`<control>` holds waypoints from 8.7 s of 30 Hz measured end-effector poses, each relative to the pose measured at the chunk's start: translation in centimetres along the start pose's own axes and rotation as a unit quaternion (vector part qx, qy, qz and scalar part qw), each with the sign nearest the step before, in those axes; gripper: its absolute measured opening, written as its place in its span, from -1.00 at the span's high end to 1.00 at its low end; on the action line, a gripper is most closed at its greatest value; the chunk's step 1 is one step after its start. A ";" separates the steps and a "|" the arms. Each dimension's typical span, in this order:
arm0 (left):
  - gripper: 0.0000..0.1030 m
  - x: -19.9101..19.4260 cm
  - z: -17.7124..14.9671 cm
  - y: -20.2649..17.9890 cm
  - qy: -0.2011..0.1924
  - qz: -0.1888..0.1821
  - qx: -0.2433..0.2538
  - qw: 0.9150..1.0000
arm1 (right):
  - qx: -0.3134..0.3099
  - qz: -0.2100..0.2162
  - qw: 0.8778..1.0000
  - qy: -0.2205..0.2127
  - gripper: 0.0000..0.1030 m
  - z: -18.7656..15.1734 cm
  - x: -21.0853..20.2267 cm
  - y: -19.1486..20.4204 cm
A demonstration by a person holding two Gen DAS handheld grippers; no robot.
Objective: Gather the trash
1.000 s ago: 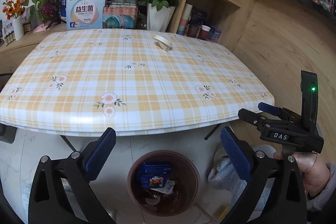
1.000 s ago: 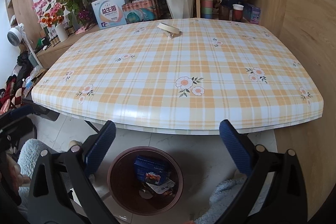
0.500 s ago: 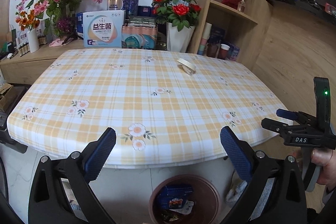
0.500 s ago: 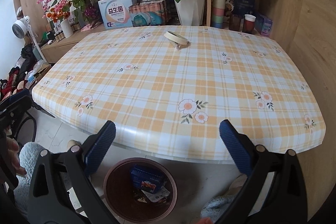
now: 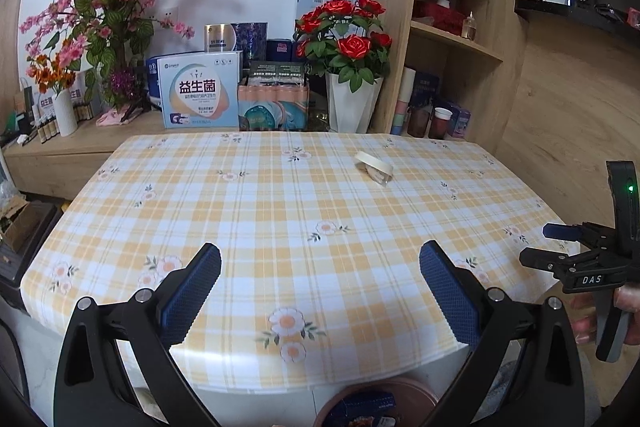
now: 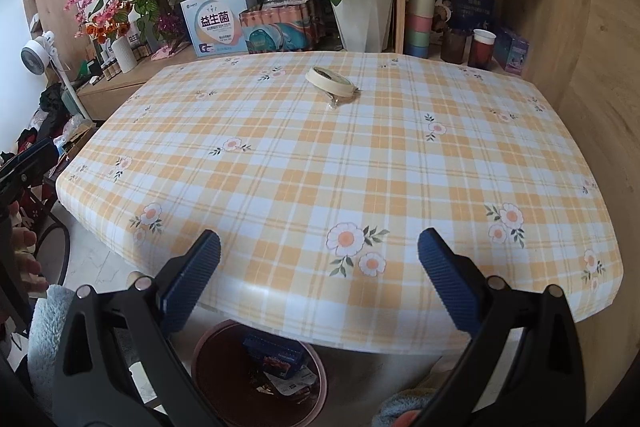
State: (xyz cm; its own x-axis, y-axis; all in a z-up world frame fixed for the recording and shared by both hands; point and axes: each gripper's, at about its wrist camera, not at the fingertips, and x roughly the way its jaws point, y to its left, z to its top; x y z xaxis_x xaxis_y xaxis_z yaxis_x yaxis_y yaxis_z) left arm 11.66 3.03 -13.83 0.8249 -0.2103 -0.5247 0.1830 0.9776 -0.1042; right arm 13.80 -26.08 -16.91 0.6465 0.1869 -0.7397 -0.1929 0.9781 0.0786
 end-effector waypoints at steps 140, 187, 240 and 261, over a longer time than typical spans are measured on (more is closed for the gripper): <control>0.25 -2.1 -0.4 -2.7 0.092 -0.074 -0.025 0.993 | 0.053 0.114 0.992 -0.008 -0.64 -1.5 -0.3 3.0; 0.22 -2.9 -8.7 -5.2 0.183 -0.102 -0.044 0.977 | 0.027 0.064 0.997 0.025 -0.89 -8.1 -2.2 3.7; -0.89 -16.4 7.9 -5.7 -0.063 0.021 0.076 0.995 | -0.024 -0.021 0.988 -0.152 -0.89 3.5 -20.9 6.4; -0.89 -16.1 7.4 -6.2 -0.053 0.061 0.088 0.993 | -0.035 -0.047 0.988 -0.145 -0.89 3.5 -21.1 6.2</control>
State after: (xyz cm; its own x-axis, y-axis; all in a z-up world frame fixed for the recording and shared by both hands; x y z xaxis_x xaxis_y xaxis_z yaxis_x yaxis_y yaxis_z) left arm 1.15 0.29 1.53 0.8962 -0.1001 -0.4322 0.1623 0.9807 0.1092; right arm 1.56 -23.61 1.51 0.8468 0.1233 -0.5174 -0.1650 0.9857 -0.0351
